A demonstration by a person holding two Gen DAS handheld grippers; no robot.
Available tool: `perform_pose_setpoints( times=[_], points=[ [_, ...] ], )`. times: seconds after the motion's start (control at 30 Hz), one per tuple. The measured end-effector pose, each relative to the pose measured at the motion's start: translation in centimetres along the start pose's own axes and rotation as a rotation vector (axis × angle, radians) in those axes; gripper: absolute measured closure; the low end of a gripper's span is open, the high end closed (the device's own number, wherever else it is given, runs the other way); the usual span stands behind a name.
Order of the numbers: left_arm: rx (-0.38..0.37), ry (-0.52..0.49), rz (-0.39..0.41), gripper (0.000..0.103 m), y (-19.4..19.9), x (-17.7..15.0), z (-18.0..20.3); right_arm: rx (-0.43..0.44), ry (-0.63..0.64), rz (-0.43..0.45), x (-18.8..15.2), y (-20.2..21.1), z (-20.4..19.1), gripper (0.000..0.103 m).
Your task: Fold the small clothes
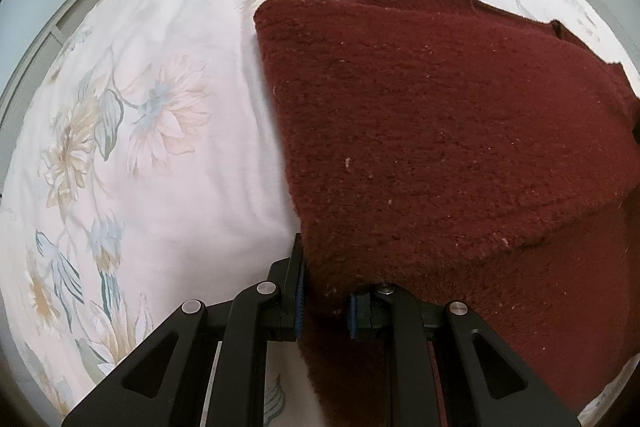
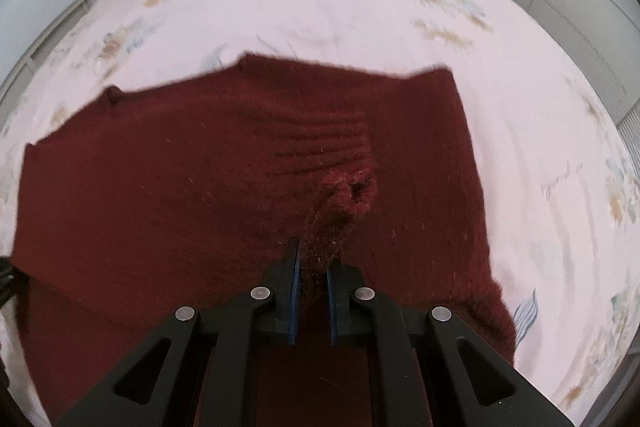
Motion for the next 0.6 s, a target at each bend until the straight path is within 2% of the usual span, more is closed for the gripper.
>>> perform_pose_setpoints(
  times=[0.17,0.27,0.37,0.4,0.43,0.5,0.57,0.6],
  points=[
    [0.009,0.004,-0.002,0.087,-0.2,-0.2,0.0,-0.03,0.035,0.008,-0.4,-0.3,0.0,0.093],
    [0.018,0.014,0.003,0.087,-0.3,-0.1,0.1,-0.019,0.024,0.009,-0.4,-0.7,0.0,0.092],
    [0.032,0.021,0.015,0.084,-0.1,0.0,0.3,0.014,-0.002,0.024,-0.3,-0.1,0.4,0.077],
    [0.037,0.025,0.012,0.082,0.0,-0.1,0.2,0.009,-0.003,0.034,-0.2,0.4,0.8,0.068],
    [0.039,0.029,0.005,0.077,0.2,-0.4,0.2,0.005,-0.005,0.04,-0.2,0.8,1.2,0.059],
    [0.034,0.044,-0.004,0.064,0.7,-0.5,-0.2,0.0,-0.006,0.051,-0.1,1.5,1.7,0.052],
    [0.02,0.069,0.001,0.036,1.5,-0.7,-0.5,-0.016,-0.002,0.07,0.1,2.6,2.3,0.043],
    [0.012,0.084,0.011,0.031,2.1,-0.7,-0.6,-0.019,0.003,0.082,0.2,3.2,2.5,0.032]
  ],
)
Point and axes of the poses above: each gripper's, at about its wrist camera, not at the fingertips, and y roughly against the way its jaws point, z to its right, x to its top, the point moved 9 cm from there along -y, roughly the way its jaws point
